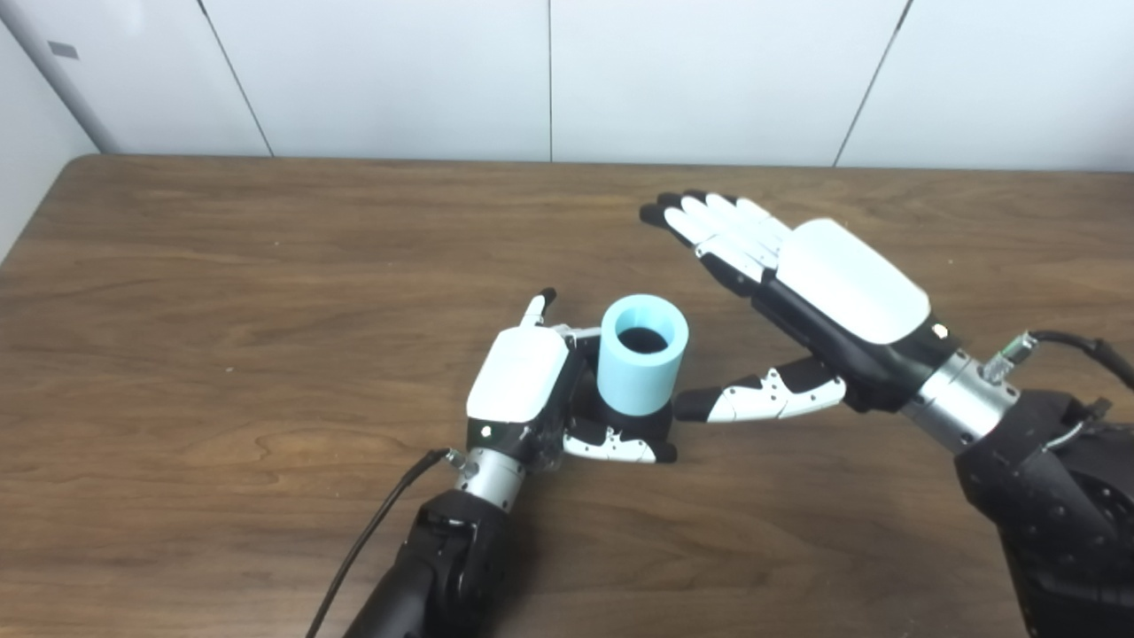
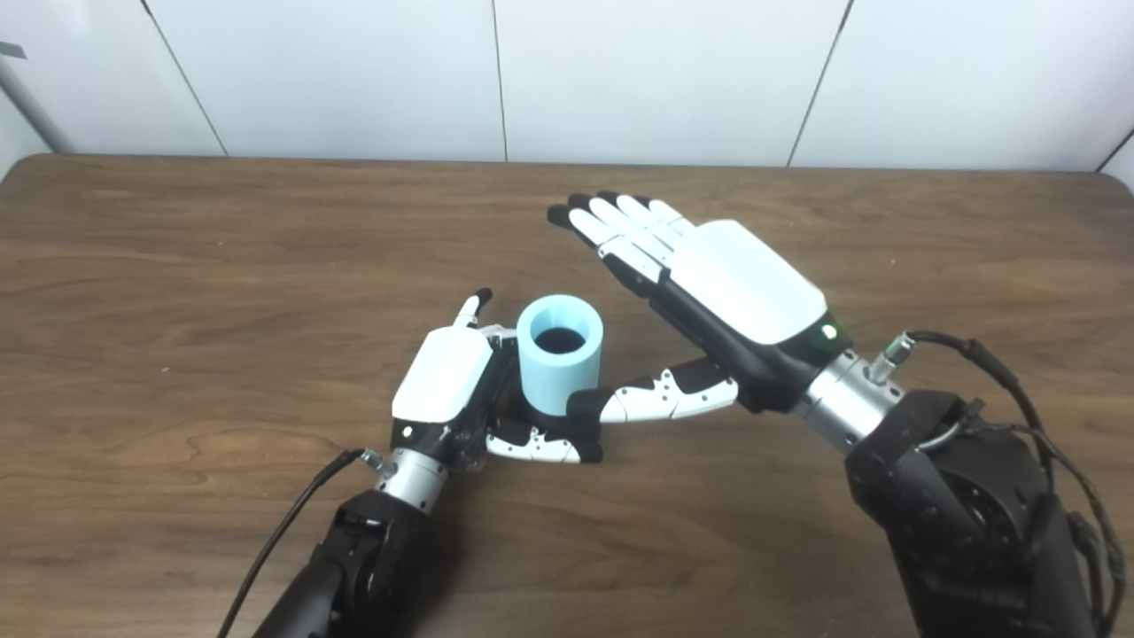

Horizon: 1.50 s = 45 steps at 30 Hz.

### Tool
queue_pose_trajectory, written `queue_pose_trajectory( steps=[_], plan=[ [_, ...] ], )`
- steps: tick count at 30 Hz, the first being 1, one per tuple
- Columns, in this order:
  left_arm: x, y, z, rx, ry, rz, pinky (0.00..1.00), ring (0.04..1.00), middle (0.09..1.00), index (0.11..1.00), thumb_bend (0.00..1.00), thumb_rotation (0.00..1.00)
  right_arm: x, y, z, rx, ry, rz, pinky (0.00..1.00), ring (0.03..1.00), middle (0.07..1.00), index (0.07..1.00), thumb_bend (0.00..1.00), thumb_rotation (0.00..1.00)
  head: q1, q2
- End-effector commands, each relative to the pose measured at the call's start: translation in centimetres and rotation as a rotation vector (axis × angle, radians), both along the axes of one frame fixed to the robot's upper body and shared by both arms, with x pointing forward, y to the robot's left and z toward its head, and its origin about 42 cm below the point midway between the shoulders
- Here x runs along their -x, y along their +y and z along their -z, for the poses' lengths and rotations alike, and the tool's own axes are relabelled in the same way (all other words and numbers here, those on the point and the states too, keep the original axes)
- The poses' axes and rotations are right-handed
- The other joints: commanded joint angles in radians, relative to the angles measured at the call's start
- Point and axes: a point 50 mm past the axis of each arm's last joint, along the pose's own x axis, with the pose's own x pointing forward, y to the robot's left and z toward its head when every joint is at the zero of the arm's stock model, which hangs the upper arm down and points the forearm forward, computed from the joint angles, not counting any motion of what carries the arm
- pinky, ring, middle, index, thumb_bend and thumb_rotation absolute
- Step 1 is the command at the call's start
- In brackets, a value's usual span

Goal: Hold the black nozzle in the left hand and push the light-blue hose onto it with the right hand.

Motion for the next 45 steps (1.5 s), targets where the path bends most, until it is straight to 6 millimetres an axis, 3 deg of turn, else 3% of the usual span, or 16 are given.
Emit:
queue_pose_trajectory(
  steps=[1, 5, 6, 7, 8, 11, 17, 23, 32, 40, 45],
  plan=[
    [0.4, 0.6, 1.3, -0.041, 0.053, -0.010, 1.00, 0.618, 0.507, 0.468, 0.52, 0.00, 0.0, -0.3, -0.7, -0.029, -0.038, 0.011, 0.98, 1.000, 1.000, 0.982, 0.56, 0.90, -0.001, 0.002],
    [0.3, 0.9, 1.0, -0.067, 0.058, -0.013, 1.00, 0.622, 0.472, 0.513, 0.52, 0.00, 0.1, -0.4, -0.2, -0.044, -0.031, 0.025, 0.96, 1.000, 1.000, 0.979, 0.54, 0.88, 0.001, 0.000],
    [0.2, 0.9, 0.9, -0.083, 0.056, -0.011, 0.99, 0.641, 0.549, 0.579, 0.73, 0.05, 0.1, -0.5, -0.1, -0.048, -0.029, 0.029, 0.96, 1.000, 1.000, 0.981, 0.53, 0.88, 0.001, 0.000],
    [0.1, 0.9, 0.8, -0.100, 0.053, -0.008, 1.00, 0.663, 0.602, 0.628, 0.85, 0.09, 0.1, -0.5, 0.0, -0.052, -0.026, 0.033, 0.96, 1.000, 1.000, 0.982, 0.53, 0.87, 0.001, -0.001],
    [0.0, 1.0, 0.6, -0.115, 0.049, -0.005, 1.00, 0.701, 0.660, 0.677, 0.93, 0.14, 0.0, -0.6, 0.1, -0.055, -0.023, 0.036, 0.96, 1.000, 1.000, 0.985, 0.53, 0.88, 0.001, -0.001],
    [-0.3, 1.1, 0.1, -0.146, 0.031, 0.006, 1.00, 0.794, 0.780, 0.770, 0.99, 0.20, -0.1, -0.5, 0.4, -0.059, -0.015, 0.040, 0.95, 1.000, 1.000, 0.993, 0.54, 0.89, 0.003, -0.003],
    [-1.1, 1.6, -1.1, -0.186, -0.025, 0.015, 1.00, 0.934, 0.922, 0.909, 1.00, 0.30, 0.0, -0.5, 0.7, -0.039, -0.018, 0.051, 0.95, 1.000, 1.000, 0.986, 0.56, 0.90, 0.003, -0.006],
    [-2.0, 2.7, -2.4, -0.165, -0.047, 0.028, 1.00, 0.999, 0.998, 0.997, 1.00, 0.34, 0.0, -0.5, 0.9, -0.026, -0.021, 0.053, 0.98, 1.000, 1.000, 0.989, 0.56, 0.91, 0.007, -0.007],
    [-2.8, 5.1, -3.9, -0.152, -0.078, 0.014, 1.00, 1.000, 1.000, 1.000, 1.00, 0.40, 0.1, -0.8, 1.1, -0.030, -0.020, 0.062, 0.98, 1.000, 1.000, 0.990, 0.56, 0.91, 0.006, -0.008],
    [-3.1, 8.6, -6.0, -0.142, -0.091, 0.046, 1.00, 0.996, 1.000, 1.000, 1.00, 0.40, -0.1, -1.2, 1.3, -0.030, -0.029, 0.078, 0.95, 1.000, 0.997, 0.977, 0.53, 0.87, 0.011, -0.010],
    [-3.1, 9.9, -6.7, -0.118, -0.086, 0.014, 0.82, 0.843, 0.878, 0.970, 1.00, 0.34, -0.1, -1.3, 1.4, -0.028, -0.024, 0.078, 0.96, 1.000, 1.000, 0.985, 0.53, 0.87, 0.010, -0.011]
  ],
)
